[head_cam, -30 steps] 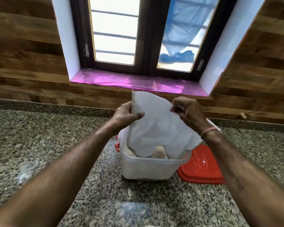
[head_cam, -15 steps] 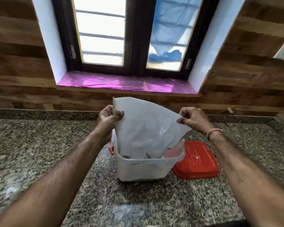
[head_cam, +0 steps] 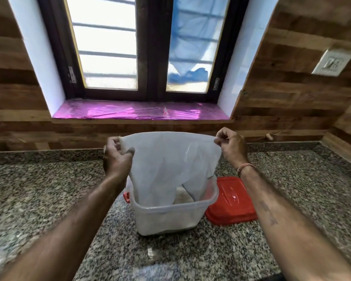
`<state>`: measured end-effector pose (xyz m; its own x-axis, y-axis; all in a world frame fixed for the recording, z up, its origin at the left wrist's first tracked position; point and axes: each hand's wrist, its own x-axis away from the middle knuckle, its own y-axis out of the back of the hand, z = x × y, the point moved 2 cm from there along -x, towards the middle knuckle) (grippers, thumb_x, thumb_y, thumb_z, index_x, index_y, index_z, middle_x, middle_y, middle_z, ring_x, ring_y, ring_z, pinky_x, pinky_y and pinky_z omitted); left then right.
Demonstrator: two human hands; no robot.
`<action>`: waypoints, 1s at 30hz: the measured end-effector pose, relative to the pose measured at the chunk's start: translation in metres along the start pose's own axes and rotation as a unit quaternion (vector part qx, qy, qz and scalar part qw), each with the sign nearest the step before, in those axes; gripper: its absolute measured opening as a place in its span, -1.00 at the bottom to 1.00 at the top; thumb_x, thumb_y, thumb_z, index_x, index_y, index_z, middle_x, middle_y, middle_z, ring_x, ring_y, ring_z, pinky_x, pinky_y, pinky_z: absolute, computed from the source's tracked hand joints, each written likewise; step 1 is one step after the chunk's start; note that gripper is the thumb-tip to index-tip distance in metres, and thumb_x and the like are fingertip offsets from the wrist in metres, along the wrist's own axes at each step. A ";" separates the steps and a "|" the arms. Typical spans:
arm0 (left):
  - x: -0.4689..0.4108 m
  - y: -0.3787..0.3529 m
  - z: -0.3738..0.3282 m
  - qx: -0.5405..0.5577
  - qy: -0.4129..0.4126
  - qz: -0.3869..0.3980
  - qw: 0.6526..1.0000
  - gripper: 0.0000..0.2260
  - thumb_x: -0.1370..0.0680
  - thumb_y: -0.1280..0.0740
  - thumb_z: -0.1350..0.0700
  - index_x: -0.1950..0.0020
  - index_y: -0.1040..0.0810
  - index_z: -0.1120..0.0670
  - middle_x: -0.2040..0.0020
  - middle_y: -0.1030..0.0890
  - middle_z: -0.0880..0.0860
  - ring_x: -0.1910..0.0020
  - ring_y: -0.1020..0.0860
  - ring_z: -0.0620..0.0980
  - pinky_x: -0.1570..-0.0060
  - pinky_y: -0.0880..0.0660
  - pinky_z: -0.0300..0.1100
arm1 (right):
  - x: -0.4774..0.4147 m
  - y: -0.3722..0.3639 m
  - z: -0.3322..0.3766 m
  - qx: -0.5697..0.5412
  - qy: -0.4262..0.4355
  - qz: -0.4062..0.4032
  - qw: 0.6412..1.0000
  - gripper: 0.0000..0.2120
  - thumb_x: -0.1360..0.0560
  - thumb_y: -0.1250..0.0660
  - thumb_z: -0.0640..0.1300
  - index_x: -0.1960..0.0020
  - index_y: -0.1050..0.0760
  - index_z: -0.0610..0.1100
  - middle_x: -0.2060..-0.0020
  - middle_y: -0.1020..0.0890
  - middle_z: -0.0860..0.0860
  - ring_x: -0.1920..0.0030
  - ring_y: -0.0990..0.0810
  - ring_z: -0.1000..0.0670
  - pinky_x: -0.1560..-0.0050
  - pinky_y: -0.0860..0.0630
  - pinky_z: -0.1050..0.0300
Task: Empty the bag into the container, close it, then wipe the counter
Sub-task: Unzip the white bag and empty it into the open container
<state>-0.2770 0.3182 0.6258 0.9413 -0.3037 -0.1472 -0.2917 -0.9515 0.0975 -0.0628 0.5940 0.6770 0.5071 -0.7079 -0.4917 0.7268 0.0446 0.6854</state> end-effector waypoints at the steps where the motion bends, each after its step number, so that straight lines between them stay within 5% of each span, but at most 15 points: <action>1: 0.001 0.000 -0.011 -0.136 -0.080 -0.054 0.986 -0.58 -0.45 -0.51 0.05 -0.24 -0.45 -0.04 -0.27 -0.52 0.12 -0.23 -0.52 0.18 -0.22 -0.49 0.16 | -0.001 -0.001 0.005 0.002 0.017 0.001 1.000 -0.82 -0.42 -0.53 -0.30 0.20 -0.55 -0.10 0.33 -0.63 0.08 0.32 -0.57 0.29 0.26 -0.54 0.28; 4: 0.008 -0.030 -0.060 -0.334 -0.333 -0.047 0.881 -0.39 -0.50 -0.40 -0.19 -0.48 -0.37 0.02 -0.39 -0.46 0.09 -0.38 -0.41 0.15 -0.34 -0.28 0.16 | -0.005 -0.004 0.025 -0.009 0.063 0.004 0.998 -0.72 -0.45 -0.46 -0.41 0.20 -0.54 -0.04 0.29 -0.65 0.12 0.26 -0.59 0.40 0.27 -0.57 0.33; 6: 0.007 -0.066 -0.083 -0.397 -0.351 0.072 0.845 -0.37 -0.53 -0.31 -0.29 -0.52 -0.36 -0.02 -0.35 -0.54 0.07 -0.35 -0.46 0.12 -0.35 -0.23 0.13 | -0.008 -0.004 0.040 -0.046 0.098 0.007 0.994 -0.68 -0.46 -0.43 -0.45 0.18 -0.54 -0.03 0.26 -0.66 0.09 0.23 -0.62 0.39 0.23 -0.54 0.44; 8: 0.008 -0.096 -0.095 -0.424 -0.311 0.161 0.836 -0.44 -0.53 -0.33 -0.31 -0.44 -0.47 -0.06 -0.30 -0.63 0.03 -0.30 -0.54 0.10 -0.33 -0.25 0.09 | -0.010 -0.002 0.050 -0.093 0.118 0.015 0.989 -0.69 -0.46 -0.44 -0.46 0.16 -0.54 -0.06 0.22 -0.65 0.01 0.20 -0.61 0.39 0.18 -0.49 0.53; 11: 0.009 -0.116 -0.105 -0.396 -0.293 0.143 0.859 -0.74 -0.56 -0.38 -0.19 -0.06 -0.70 -0.05 -0.01 -0.73 0.01 -0.04 -0.66 0.09 0.00 -0.43 -0.07 | -0.012 -0.001 0.046 -0.138 0.078 -0.014 0.987 -0.78 -0.47 -0.51 -0.31 0.02 -0.56 -0.07 0.09 -0.66 0.01 0.13 -0.59 0.31 0.11 -0.50 0.37; 15: 0.008 -0.121 -0.102 -0.352 -0.287 0.086 0.887 -0.79 -0.55 -0.41 -0.14 0.00 -0.74 -0.05 0.06 -0.74 0.00 0.02 -0.66 0.05 0.13 -0.44 -0.15 | 0.008 -0.009 0.028 -0.286 -0.029 -0.020 0.957 -0.39 -0.65 -0.31 0.02 -0.62 -0.15 -0.01 -0.57 -0.33 -0.01 -0.45 -0.42 0.07 -0.32 -0.39 0.32; 17: 0.003 -0.122 -0.098 -0.341 -0.258 0.065 0.902 -0.80 -0.55 -0.42 -0.12 -0.01 -0.73 -0.04 0.03 -0.74 -0.01 -0.01 -0.65 0.06 0.14 -0.37 -0.17 | 0.030 -0.031 0.014 -0.247 -0.023 0.119 0.961 -0.62 -0.68 -0.17 0.18 -0.44 -0.45 0.13 -0.38 -0.56 0.00 -0.33 -0.53 0.08 -0.26 -0.47 0.20; 18: -0.001 -0.121 -0.096 -0.340 -0.242 0.058 0.907 -0.80 -0.54 -0.42 -0.12 -0.02 -0.73 -0.04 0.01 -0.74 -0.02 -0.03 -0.65 0.06 0.13 -0.36 -0.18 | 0.039 -0.041 0.002 -0.153 -0.004 0.162 0.975 -0.59 -0.61 -0.09 0.37 -0.07 -0.64 0.21 -0.03 -0.70 0.04 -0.06 -0.61 0.06 -0.03 -0.50 0.10; 19: -0.005 -0.118 -0.093 -0.343 -0.231 0.054 0.909 -0.79 -0.53 -0.42 -0.13 -0.03 -0.73 -0.05 -0.01 -0.74 -0.02 -0.05 -0.65 0.06 0.12 -0.38 -0.17 | 0.045 -0.048 -0.010 -0.097 -0.006 0.186 0.978 -0.41 -0.50 0.01 0.54 0.25 -0.60 0.20 0.25 -0.64 0.09 0.15 -0.57 0.05 0.14 -0.45 0.06; 20: -0.008 -0.116 -0.090 -0.349 -0.225 0.054 0.908 -0.79 -0.53 -0.42 -0.13 -0.04 -0.73 -0.06 -0.02 -0.74 -0.03 -0.06 -0.65 0.06 0.10 -0.41 -0.16 | 0.043 -0.052 -0.019 -0.063 -0.013 0.185 0.981 -0.31 -0.43 0.08 0.63 0.34 -0.57 0.16 0.31 -0.60 0.12 0.19 -0.55 0.05 0.17 -0.44 0.04; 22: -0.007 -0.111 -0.085 -0.354 -0.219 0.061 0.907 -0.81 -0.54 -0.42 -0.12 -0.01 -0.73 -0.05 0.00 -0.74 -0.03 -0.04 -0.65 0.05 0.10 -0.42 -0.16 | 0.037 -0.049 -0.015 -0.155 -0.042 0.152 0.975 -0.39 -0.52 -0.05 0.51 -0.17 -0.64 0.13 -0.02 -0.67 0.20 -0.04 -0.61 0.11 -0.09 -0.56 0.01; 24: -0.003 -0.112 -0.083 -0.345 -0.223 0.069 0.909 -0.83 -0.54 -0.43 -0.10 0.01 -0.74 -0.04 0.03 -0.74 -0.04 0.00 -0.65 0.03 0.12 -0.40 -0.18 | 0.021 -0.041 0.001 -0.323 -0.095 0.143 0.931 -0.29 -0.59 -0.22 0.31 -0.61 -0.22 -0.05 -0.27 -0.61 0.20 -0.29 -0.59 0.07 -0.33 -0.51 -0.07; 26: 0.002 -0.116 -0.086 -0.338 -0.220 0.061 0.913 -0.82 -0.53 -0.42 -0.11 0.03 -0.73 -0.05 0.05 -0.73 -0.05 0.01 -0.64 0.03 0.14 -0.38 -0.18 | 0.010 -0.042 0.012 -0.374 -0.093 0.183 0.904 -0.37 -0.59 -0.30 0.23 -0.49 -0.39 -0.17 -0.24 -0.68 -0.02 -0.28 -0.63 -0.04 -0.31 -0.56 -0.19; 28: 0.002 -0.115 -0.089 -0.332 -0.206 0.037 0.920 -0.81 -0.53 -0.41 -0.12 0.02 -0.73 -0.05 0.05 -0.73 -0.02 0.01 -0.64 0.04 0.14 -0.40 -0.18 | 0.010 -0.043 0.009 -0.217 -0.043 0.213 0.952 -0.57 -0.57 -0.33 0.22 -0.01 -0.65 -0.16 0.03 -0.75 -0.14 -0.01 -0.71 -0.07 -0.09 -0.63 -0.18; 30: -0.002 -0.108 -0.086 -0.343 -0.189 0.015 0.920 -0.80 -0.52 -0.41 -0.13 0.02 -0.73 -0.04 0.05 -0.73 0.00 0.01 -0.64 0.06 0.13 -0.41 -0.18 | 0.015 -0.045 -0.004 -0.062 -0.004 0.233 0.970 -0.54 -0.58 -0.33 0.22 0.23 -0.63 -0.14 0.27 -0.74 -0.07 0.20 -0.72 0.01 0.11 -0.60 -0.05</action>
<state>-0.2323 0.4258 0.7005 0.7713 -0.4472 -0.4530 -0.0184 -0.7271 0.6863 -0.0862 0.5837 0.6368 0.7914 -0.5952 -0.1394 0.4692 0.4453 0.7626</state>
